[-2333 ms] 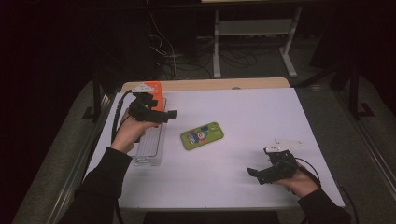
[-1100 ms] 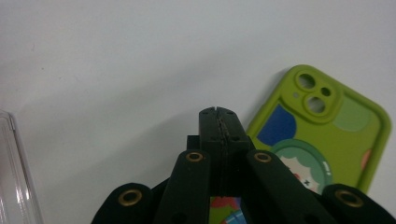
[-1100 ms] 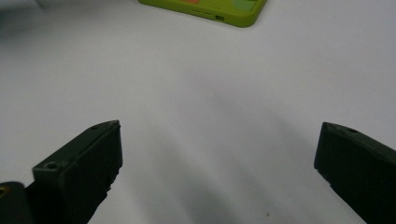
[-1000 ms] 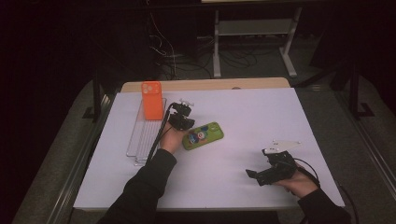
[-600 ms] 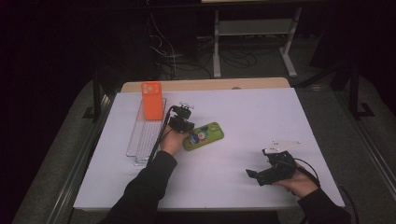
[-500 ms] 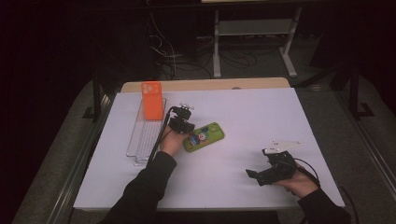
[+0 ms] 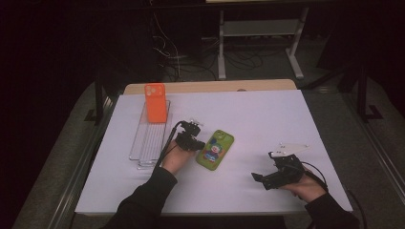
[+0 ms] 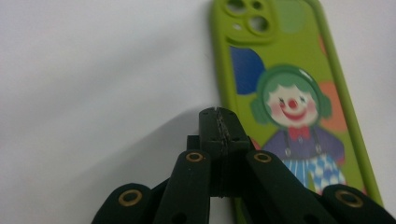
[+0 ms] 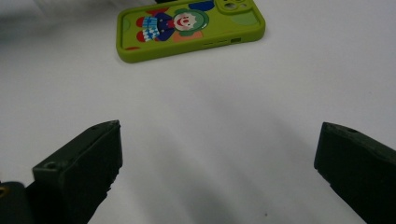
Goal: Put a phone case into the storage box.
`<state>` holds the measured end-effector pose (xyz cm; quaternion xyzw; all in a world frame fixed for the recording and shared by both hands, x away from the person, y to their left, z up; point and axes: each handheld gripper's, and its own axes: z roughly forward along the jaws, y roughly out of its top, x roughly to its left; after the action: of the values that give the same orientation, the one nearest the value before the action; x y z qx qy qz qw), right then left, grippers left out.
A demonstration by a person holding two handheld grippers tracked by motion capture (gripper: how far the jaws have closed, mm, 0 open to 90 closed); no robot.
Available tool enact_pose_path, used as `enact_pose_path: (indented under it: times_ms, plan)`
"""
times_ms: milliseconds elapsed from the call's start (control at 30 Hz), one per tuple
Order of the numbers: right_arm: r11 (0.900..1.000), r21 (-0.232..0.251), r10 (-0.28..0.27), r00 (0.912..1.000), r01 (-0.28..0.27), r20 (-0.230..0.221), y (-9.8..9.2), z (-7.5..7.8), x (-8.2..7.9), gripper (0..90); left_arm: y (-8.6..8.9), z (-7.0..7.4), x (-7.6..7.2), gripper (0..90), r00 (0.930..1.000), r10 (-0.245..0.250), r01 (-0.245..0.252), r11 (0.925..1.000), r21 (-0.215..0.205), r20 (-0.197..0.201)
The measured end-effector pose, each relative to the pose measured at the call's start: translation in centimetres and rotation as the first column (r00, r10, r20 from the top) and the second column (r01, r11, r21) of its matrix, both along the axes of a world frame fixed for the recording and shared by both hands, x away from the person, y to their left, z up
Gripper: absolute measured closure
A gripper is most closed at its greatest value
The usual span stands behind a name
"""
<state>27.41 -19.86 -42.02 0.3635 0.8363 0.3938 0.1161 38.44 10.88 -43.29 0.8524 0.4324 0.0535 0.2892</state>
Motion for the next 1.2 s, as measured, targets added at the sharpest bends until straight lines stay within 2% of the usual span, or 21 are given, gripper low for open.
enact_pose_path:
  times_ms: [133,167,233,300,367,433,467,600,633,667,767,833,900,967,1033,1100,1133,1200]
  plan:
    - [1.000,-0.002,0.002,1.0000,-0.002,-0.001,0.0,0.0,0.0,0.3,-0.4,0.0,-1.6,89.4,0.9986,-0.052,0.051,0.9985,-0.019,-0.015]
    - [1.000,-0.002,0.004,1.0000,-0.004,-0.001,0.1,0.0,0.0,0.3,-0.4,0.0,-1.9,89.4,0.9965,-0.081,0.080,0.9967,-0.014,-0.020]
    - [1.000,-0.002,0.007,1.0000,-0.007,0.002,0.1,0.0,0.0,0.3,-0.8,-0.1,-2.6,89.4,0.9955,-0.092,0.091,0.9953,-0.033,-0.020]
    - [1.000,-0.001,0.006,1.0000,-0.006,0.000,0.1,-0.1,0.0,0.3,-1.2,0.0,-3.2,89.4,0.9915,-0.127,0.126,0.9914,-0.037,-0.027]
    - [1.000,-0.002,0.005,1.0000,-0.005,-0.001,0.2,-0.1,0.0,0.3,-1.8,0.0,-3.7,89.4,0.9890,-0.144,0.142,0.9881,-0.059,-0.035]
    - [1.000,-0.002,0.000,1.0000,0.000,-0.009,0.2,0.0,0.0,0.3,-2.4,0.1,-4.1,89.4,0.9852,-0.169,0.167,0.9841,-0.061,-0.030]
    - [1.000,-0.003,0.001,1.0000,-0.001,-0.008,0.2,0.0,0.0,0.3,-2.9,0.0,-4.3,89.4,0.9864,-0.163,0.160,0.9835,-0.083,-0.022]
    - [1.000,-0.002,0.001,0.9999,-0.001,-0.012,0.2,0.0,0.0,0.3,-4.2,0.1,-4.8,89.4,0.9769,-0.213,0.211,0.9731,-0.093,-0.016]
    - [1.000,-0.003,0.005,1.0000,-0.005,-0.003,0.2,-0.1,0.0,0.3,-4.4,0.1,-4.8,89.4,0.9721,-0.234,0.232,0.9685,-0.090,-0.011]
    - [1.000,0.000,0.006,1.0000,-0.006,-0.004,0.1,-0.1,0.0,0.3,-4.7,0.0,-4.9,89.4,0.9727,-0.232,0.230,0.9683,-0.098,-0.011]
    - [1.000,-0.003,0.004,1.0000,-0.004,-0.006,0.1,-0.1,0.0,0.3,-5.5,0.0,-5.0,89.4,0.9680,-0.251,0.249,0.9627,-0.107,-0.007]
    - [1.000,-0.002,0.008,1.0000,-0.008,-0.003,0.1,0.0,0.0,0.3,-6.0,-0.2,-5.0,89.4,0.9660,-0.258,0.257,0.9591,-0.118,0.006]
    - [1.000,-0.001,0.007,1.0000,-0.007,-0.003,0.1,0.0,0.0,0.3,-6.2,-0.2,-4.8,89.4,0.9601,-0.279,0.279,0.9538,-0.110,0.018]
    - [1.000,-0.002,0.003,1.0000,-0.003,-0.005,0.2,-0.1,0.0,0.3,-6.1,-0.1,-4.8,89.3,0.9591,-0.282,0.283,0.9521,-0.116,0.023]
    - [1.000,-0.004,0.003,1.0000,-0.003,-0.006,0.2,-0.1,0.0,0.3,-5.5,0.3,-4.7,87.5,0.9496,-0.309,0.313,0.9447,-0.098,0.052]
    - [1.000,-0.004,-0.001,1.0000,0.001,-0.010,0.1,-0.1,0.0,0.3,-4.9,0.9,-4.7,84.0,0.9435,-0.323,0.329,0.9382,-0.107,0.075]
    - [1.000,-0.003,-0.003,0.9999,0.002,-0.011,0.1,-0.1,0.0,0.3,-4.6,1.2,-4.9,81.8,0.9443,-0.318,0.327,0.9379,-0.117,0.084]
    - [1.000,0.006,-0.011,0.9997,0.012,-0.020,0.2,-0.1,-0.1,0.3,-3.8,1.8,-5.0,77.7,0.9360,-0.330,0.344,0.9319,-0.116,0.122]
